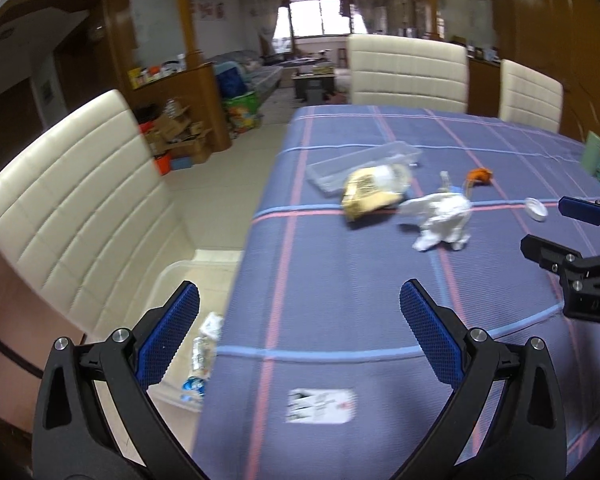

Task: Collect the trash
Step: 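Move both grippers back over the table trash, then grasp the yellow snack bag with left gripper while right grasps white bottle cap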

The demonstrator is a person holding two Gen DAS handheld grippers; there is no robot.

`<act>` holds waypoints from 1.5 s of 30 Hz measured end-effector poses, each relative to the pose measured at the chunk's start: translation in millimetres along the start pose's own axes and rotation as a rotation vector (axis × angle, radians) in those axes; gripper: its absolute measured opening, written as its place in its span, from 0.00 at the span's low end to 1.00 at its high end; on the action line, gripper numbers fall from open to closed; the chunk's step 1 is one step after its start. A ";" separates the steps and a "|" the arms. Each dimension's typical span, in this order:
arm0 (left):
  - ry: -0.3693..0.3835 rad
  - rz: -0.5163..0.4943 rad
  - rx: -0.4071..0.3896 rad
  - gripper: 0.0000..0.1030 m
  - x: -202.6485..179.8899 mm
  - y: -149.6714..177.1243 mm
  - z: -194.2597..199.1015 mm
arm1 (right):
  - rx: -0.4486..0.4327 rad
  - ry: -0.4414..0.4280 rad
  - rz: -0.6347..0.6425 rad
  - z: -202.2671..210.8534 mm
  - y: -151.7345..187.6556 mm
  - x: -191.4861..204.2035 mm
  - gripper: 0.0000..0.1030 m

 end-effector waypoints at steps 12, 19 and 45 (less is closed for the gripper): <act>0.044 -0.099 0.011 0.96 -64.0 -28.9 -28.0 | 0.027 0.067 -0.114 -9.3 6.2 -79.1 0.83; -0.065 -0.111 0.024 0.96 -45.0 -44.3 -69.0 | 0.079 0.089 -0.124 -41.5 0.5 -94.0 0.83; 0.040 -0.163 0.139 0.36 -39.2 -66.4 -166.3 | 0.161 0.095 -0.190 -97.8 -8.7 -100.1 0.43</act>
Point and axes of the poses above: each gripper's, at about its wrist camera, not at the fingertips, and z roughly against the way its jaws point, x to its left, y to its underside, the point moved 3 cm from there along -z, roughly the way its jaws point, and after that the axes turned 4 degrees about -z, right-handed, at the moved point
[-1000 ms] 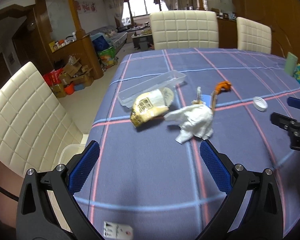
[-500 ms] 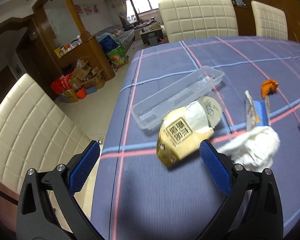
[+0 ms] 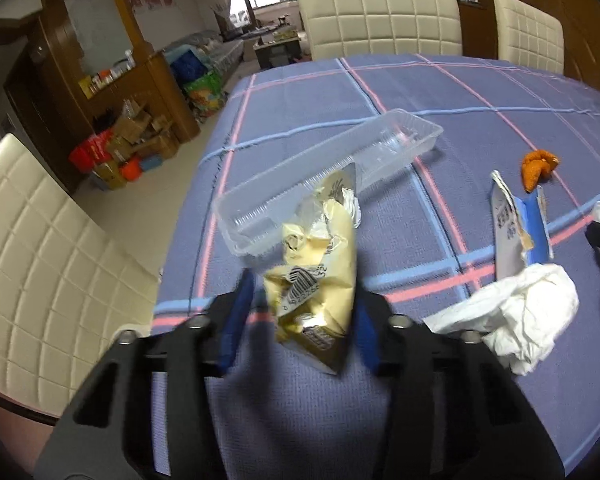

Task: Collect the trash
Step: 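Grasp the yellow snack bag with left gripper while right grasps white bottle cap, then carry the snack bag and bottle cap over the clear bin with both grippers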

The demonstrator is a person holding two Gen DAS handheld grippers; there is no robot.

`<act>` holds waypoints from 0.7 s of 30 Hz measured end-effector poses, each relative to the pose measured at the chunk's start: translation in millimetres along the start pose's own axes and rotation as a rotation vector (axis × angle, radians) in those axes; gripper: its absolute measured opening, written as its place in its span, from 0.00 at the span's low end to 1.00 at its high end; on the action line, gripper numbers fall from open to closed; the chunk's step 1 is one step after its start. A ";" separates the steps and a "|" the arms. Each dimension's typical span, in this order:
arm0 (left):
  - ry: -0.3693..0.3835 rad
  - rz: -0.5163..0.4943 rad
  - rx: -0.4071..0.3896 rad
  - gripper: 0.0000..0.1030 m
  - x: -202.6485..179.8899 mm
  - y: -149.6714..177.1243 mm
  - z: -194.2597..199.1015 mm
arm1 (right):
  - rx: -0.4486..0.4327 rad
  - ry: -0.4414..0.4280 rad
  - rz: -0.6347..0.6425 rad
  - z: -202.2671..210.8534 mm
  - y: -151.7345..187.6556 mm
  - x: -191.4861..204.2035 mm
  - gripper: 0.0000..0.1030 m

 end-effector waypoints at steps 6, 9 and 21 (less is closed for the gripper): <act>0.041 0.009 -0.005 0.32 -2.4 11.2 18.3 | -0.028 -0.018 0.039 13.0 7.3 11.8 0.38; 0.031 -0.001 -0.011 0.32 -6.3 18.3 29.8 | -0.033 -0.039 0.041 21.5 11.6 14.4 0.38; 0.018 -0.044 -0.066 0.32 -23.9 48.9 89.9 | -0.060 -0.074 0.117 64.9 38.8 40.7 0.38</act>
Point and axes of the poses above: each gripper's, at about its wrist camera, not at the fingertips, and z roughly against the way its jaws point, x to its left, y to its underside, the point moved 3 cm from there along -z, roughly the way its jaws point, and after that the axes turned 4 degrees about -z, right-handed, at the moved point
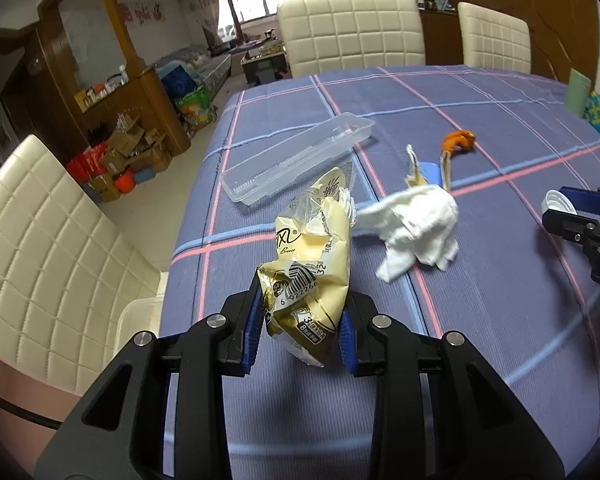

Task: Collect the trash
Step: 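Carry the snack bag and bottle cap over the clear bin with both grippers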

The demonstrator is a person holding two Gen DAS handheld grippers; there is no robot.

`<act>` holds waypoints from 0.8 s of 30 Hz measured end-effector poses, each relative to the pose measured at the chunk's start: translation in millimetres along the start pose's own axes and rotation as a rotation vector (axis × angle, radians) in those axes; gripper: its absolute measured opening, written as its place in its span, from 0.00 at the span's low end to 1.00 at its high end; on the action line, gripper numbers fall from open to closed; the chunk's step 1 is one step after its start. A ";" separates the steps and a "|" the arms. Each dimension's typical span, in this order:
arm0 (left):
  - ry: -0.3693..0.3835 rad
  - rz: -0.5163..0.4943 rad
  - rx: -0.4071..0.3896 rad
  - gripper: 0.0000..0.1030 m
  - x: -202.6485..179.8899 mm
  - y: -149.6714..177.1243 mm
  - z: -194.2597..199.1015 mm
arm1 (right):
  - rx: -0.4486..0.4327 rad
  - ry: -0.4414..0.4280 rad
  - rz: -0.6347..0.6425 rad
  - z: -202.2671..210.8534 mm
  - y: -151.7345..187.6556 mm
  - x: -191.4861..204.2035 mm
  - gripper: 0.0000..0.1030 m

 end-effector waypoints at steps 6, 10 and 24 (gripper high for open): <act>-0.008 -0.018 -0.002 0.32 -3.5 13.3 18.8 | -0.019 -0.016 0.055 20.7 13.6 18.9 0.38; -0.007 -0.017 -0.014 0.32 -5.7 21.4 32.5 | -0.035 -0.026 0.091 33.8 19.5 30.7 0.38; -0.034 -0.004 -0.045 0.32 3.9 46.9 65.2 | -0.059 -0.059 0.219 54.9 28.1 69.7 0.38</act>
Point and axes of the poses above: each gripper's, at about its wrist camera, not at the fingertips, and z roughly against the way its jaws point, x to its left, y to its underside, the point moved 3 cm from there along -z, roughly the way its jaws point, and after that the axes turned 4 degrees about -z, right-handed, at the moved point
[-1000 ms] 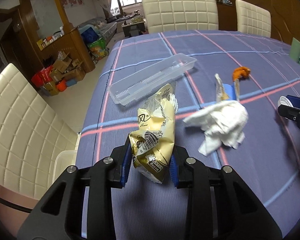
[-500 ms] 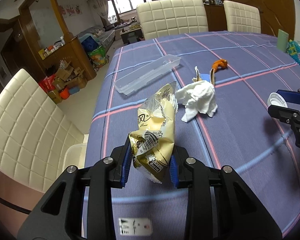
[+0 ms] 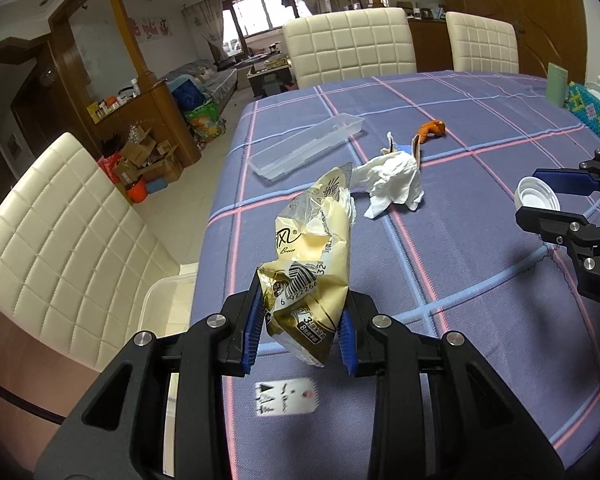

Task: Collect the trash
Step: 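Carry the snack bag and bottle cap over the clear bin with both grippers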

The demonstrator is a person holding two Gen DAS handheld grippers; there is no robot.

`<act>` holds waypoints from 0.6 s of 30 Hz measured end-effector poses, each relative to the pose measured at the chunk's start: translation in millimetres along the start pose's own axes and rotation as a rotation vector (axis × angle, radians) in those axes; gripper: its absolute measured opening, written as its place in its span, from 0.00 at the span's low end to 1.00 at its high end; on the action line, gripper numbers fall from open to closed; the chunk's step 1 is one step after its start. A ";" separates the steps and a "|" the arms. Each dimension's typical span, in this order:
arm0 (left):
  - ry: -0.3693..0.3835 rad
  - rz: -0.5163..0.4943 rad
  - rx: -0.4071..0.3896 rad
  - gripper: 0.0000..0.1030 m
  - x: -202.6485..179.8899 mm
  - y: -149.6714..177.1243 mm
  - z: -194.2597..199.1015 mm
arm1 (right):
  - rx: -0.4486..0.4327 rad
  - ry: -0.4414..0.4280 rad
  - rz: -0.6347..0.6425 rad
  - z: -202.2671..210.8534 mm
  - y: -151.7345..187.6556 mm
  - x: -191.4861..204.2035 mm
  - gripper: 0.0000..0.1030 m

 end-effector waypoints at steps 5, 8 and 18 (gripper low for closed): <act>-0.015 0.013 0.001 0.32 9.4 6.5 1.6 | 0.006 -0.023 0.060 -5.5 -6.4 22.1 0.38; -0.022 0.029 0.004 0.32 16.9 11.1 0.8 | 0.005 -0.045 0.091 -9.2 -13.3 36.2 0.38; -0.096 0.074 0.025 0.32 58.8 33.4 0.2 | 0.007 -0.162 0.210 -32.7 -42.4 95.3 0.38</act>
Point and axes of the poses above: each gripper's, at about its wrist camera, not at the fingertips, and z roughly against the way its jaws point, x to its left, y to its underside, the point moved 3 cm from there along -z, roughly the way its jaws point, and after that the axes turned 4 degrees about -z, right-handed, at the moved point
